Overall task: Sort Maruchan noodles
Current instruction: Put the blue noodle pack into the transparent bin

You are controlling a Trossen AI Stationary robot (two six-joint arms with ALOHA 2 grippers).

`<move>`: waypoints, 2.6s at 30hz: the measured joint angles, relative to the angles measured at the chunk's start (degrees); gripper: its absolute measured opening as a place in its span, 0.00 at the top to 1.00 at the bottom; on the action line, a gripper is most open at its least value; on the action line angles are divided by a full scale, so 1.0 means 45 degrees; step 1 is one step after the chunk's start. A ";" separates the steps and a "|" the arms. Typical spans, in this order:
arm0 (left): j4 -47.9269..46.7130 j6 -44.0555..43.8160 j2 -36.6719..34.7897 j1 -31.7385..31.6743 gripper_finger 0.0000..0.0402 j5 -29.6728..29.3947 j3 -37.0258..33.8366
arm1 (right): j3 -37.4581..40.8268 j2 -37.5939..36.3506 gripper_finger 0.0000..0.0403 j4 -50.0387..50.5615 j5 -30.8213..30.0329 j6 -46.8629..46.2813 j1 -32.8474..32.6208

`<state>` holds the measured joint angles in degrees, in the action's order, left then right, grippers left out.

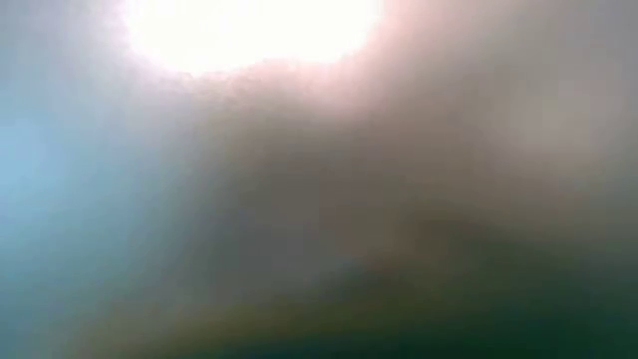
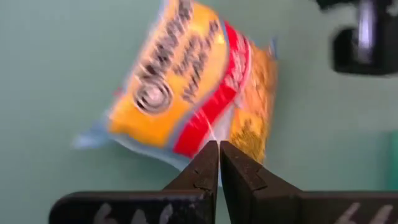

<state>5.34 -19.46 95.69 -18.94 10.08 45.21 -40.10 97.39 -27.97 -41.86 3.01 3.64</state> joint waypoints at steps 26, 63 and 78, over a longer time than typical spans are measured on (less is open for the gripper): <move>0.0136 0.1664 -0.0359 -0.0757 0.53 -0.0461 0.1048 | 0.0019 -0.0372 0.89 0.0935 0.6731 -0.3204 -0.0353; 0.0063 0.0489 -0.0037 -0.1332 0.52 -0.0791 0.0918 | 0.0039 0.0807 0.89 -0.2078 0.6730 -0.1108 0.1030; 0.0044 0.0310 0.0243 -0.1525 0.52 -0.0798 0.0889 | -0.0005 0.2522 0.89 -0.2808 0.6726 -0.0710 0.1315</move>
<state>5.54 -18.06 96.79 -25.80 6.49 49.21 -40.12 108.74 -40.60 -11.59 -0.18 9.56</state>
